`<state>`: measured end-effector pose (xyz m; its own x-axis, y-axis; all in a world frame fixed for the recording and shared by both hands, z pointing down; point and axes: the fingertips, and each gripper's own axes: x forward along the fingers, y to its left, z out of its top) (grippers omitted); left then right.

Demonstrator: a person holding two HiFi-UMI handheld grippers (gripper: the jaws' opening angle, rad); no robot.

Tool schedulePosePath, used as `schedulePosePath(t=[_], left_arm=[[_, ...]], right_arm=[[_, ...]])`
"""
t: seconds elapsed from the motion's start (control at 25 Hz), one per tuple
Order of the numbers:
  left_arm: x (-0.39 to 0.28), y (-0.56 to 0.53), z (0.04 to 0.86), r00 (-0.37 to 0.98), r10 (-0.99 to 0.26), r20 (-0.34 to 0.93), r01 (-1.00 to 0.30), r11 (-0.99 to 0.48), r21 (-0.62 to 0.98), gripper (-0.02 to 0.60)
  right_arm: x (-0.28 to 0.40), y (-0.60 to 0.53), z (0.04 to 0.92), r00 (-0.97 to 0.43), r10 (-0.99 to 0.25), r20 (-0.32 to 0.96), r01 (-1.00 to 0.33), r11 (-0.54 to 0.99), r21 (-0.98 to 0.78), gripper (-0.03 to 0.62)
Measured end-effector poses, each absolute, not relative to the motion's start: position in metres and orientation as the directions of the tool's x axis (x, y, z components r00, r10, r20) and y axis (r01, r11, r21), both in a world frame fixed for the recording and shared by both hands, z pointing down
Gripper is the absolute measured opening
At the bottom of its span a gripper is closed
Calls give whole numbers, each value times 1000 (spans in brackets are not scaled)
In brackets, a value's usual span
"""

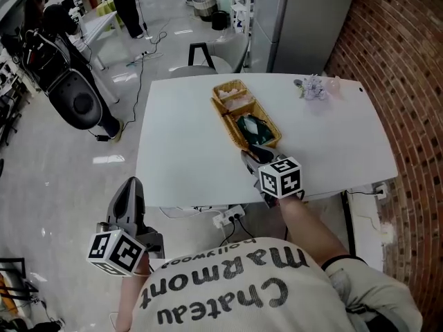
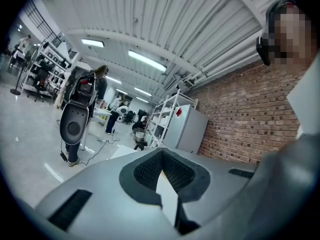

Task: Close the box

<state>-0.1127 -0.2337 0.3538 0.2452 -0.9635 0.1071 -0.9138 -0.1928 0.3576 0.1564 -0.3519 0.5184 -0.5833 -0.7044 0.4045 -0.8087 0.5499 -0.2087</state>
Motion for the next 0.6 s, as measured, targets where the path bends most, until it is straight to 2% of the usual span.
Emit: schedulePosePath(t=[0.4,0.6], left_arm=[[-102,-238,349,254,-961,107,-916,-204,347,2],[-100,-237,345,258,-960,105,-917,-209,339,2]], right_arm=[[179,-356,516,-589,-721,366,-795,434,-424,101],[180,-357,515,-599,-721,349,-778,421,-467,99]])
